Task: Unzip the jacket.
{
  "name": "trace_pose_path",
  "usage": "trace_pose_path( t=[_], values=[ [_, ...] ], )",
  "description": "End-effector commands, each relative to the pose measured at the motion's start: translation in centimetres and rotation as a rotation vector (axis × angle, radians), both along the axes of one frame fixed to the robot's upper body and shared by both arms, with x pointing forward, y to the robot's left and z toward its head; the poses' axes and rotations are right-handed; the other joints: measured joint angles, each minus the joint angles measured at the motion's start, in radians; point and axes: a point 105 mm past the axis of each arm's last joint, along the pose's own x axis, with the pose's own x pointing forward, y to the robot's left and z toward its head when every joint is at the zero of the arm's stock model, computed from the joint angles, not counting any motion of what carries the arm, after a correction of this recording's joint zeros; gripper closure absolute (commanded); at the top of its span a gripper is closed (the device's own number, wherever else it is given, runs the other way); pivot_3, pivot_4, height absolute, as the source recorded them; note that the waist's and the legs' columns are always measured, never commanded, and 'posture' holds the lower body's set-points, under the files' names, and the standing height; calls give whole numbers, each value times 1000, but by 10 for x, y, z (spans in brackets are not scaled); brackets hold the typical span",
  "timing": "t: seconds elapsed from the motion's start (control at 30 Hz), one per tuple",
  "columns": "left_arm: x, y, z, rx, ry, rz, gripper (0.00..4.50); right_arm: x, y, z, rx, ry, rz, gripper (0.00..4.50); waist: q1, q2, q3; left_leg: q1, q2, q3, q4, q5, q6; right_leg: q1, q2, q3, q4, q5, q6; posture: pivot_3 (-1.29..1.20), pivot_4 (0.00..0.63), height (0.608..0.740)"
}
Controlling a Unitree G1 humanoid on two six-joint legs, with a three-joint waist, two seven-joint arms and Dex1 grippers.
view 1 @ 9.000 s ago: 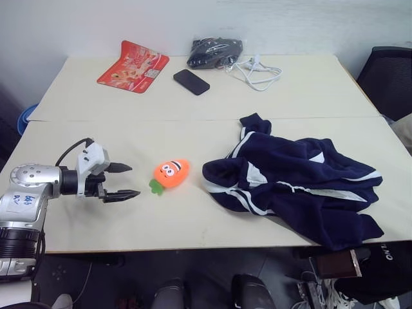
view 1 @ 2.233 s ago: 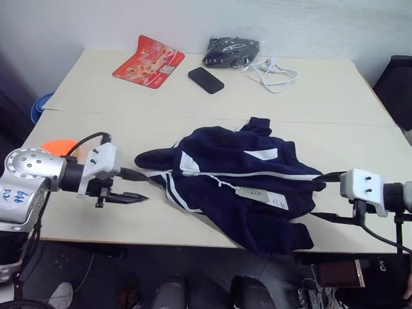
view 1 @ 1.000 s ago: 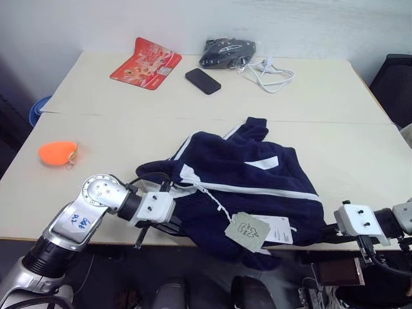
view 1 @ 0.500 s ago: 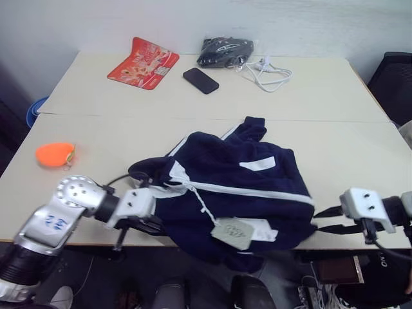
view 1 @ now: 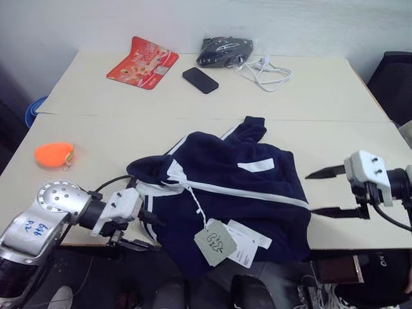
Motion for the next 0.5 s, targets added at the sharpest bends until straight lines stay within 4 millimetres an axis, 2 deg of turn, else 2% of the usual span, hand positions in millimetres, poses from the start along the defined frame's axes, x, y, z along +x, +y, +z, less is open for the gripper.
trace_pose_path(
  t=[0.03, 0.13, 0.23, 0.5],
  values=[
    [33, 7, 38, -98, -70, 114, 1634, 9, 22, 8, 56, -21, 19, 242, 8, 0, 0, 0, 0, 0, 1, 0, 0, 0, 0, 0, 0, 0, 0, 0, 150, 740],
    [65, 12, 57, -86, -165, 161, 1634, 12, 43, 5, 68, -14, 60, 242, 10, 0, 0, -1, -1, 1, 2, 0, 0, 0, 0, -1, 1, 0, 0, 0, 150, 740],
    [78, 4, 64, -61, -186, 128, 1634, -1, 71, 0, 137, 78, 121, 242, 8, 0, 0, -3, -2, 7, 0, 0, 0, -3, 0, -1, 1, 0, 0, 0, 150, 740],
    [86, -18, 45, 4, -194, 37, 1634, -25, 117, -8, 308, 291, 164, 242, 7, -1, 0, -10, -2, 11, 1, 0, 0, -12, 0, -1, 5, 0, 0, 0, 150, 740]
  ],
)
